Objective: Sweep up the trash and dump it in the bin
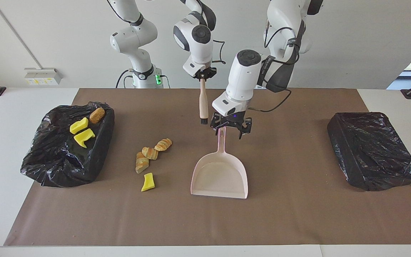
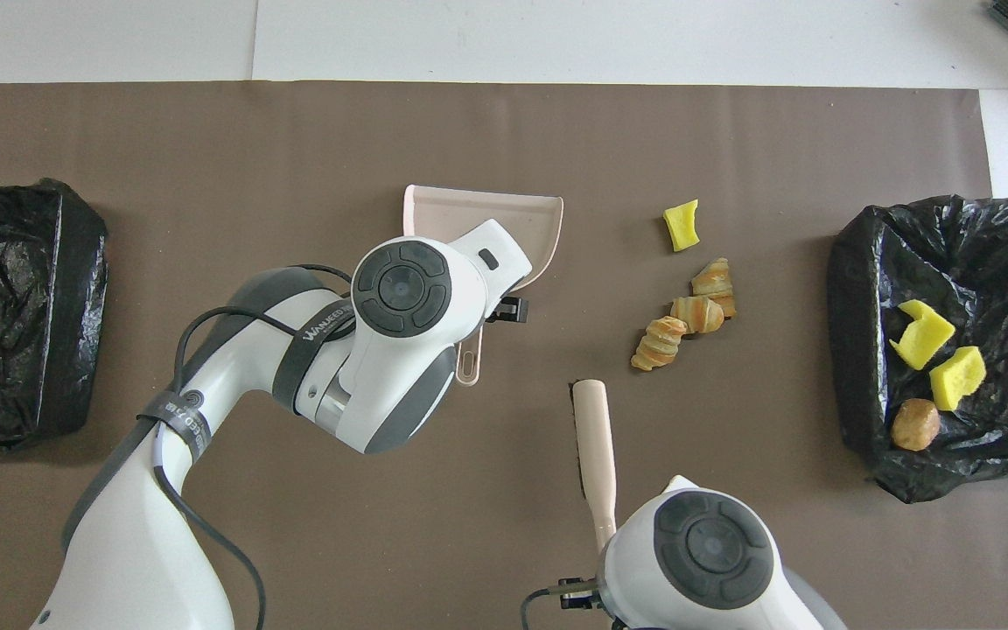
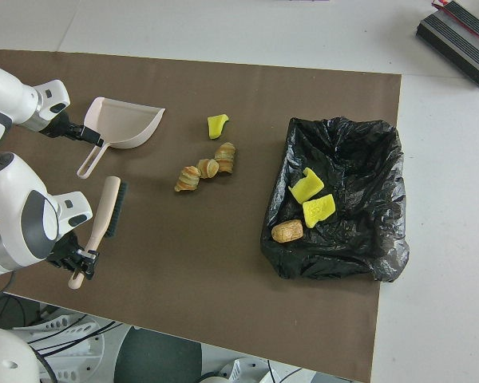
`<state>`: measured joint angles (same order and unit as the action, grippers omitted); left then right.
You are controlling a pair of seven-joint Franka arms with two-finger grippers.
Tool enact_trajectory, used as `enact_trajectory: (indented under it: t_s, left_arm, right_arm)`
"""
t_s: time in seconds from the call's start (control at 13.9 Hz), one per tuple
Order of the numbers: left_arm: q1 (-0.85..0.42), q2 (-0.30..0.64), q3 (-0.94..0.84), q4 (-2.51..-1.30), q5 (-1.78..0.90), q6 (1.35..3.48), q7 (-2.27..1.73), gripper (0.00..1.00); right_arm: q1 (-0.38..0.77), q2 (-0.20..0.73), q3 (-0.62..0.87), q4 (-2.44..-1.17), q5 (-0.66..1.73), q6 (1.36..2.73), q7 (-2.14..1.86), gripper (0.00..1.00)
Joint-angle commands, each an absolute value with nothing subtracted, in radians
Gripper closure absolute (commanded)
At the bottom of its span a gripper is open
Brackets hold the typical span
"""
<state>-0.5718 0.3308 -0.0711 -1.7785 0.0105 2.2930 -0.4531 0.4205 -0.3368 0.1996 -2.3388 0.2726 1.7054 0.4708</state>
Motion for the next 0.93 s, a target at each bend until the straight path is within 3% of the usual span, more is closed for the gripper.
enact_trajectory:
  t_s: [0.0,0.14,0.36,0.65,0.86]
  left_arm:
    - [-0.583,0.298,-0.058,-1.858,0.031,2.358,-0.466,0.00]
    - [-0.584,0.296,-0.060,-1.871,0.031,2.358,-0.469,0.00]
    - [-0.594,0.287,-0.060,-1.904,0.031,2.368,-0.485,0.00]
    - [-0.594,0.278,-0.061,-1.928,0.029,2.378,-0.483,0.00]
    - [-0.594,0.276,-0.061,-1.930,0.029,2.370,-0.469,0.21]
  right_arm:
    - [0.266,-0.388,0.206,-2.342,0.235,1.642,0.295,1.00]
    - [0.126,-0.377,0.206,-2.318,0.190,1.618,0.189,1.00]
    - [-0.010,-0.322,0.209,-2.304,0.083,1.687,0.082,1.00]
    - [-0.051,-0.163,0.210,-2.273,-0.112,1.831,0.075,1.00]
    - [-0.055,-0.083,0.212,-2.275,-0.170,1.885,0.115,1.00]
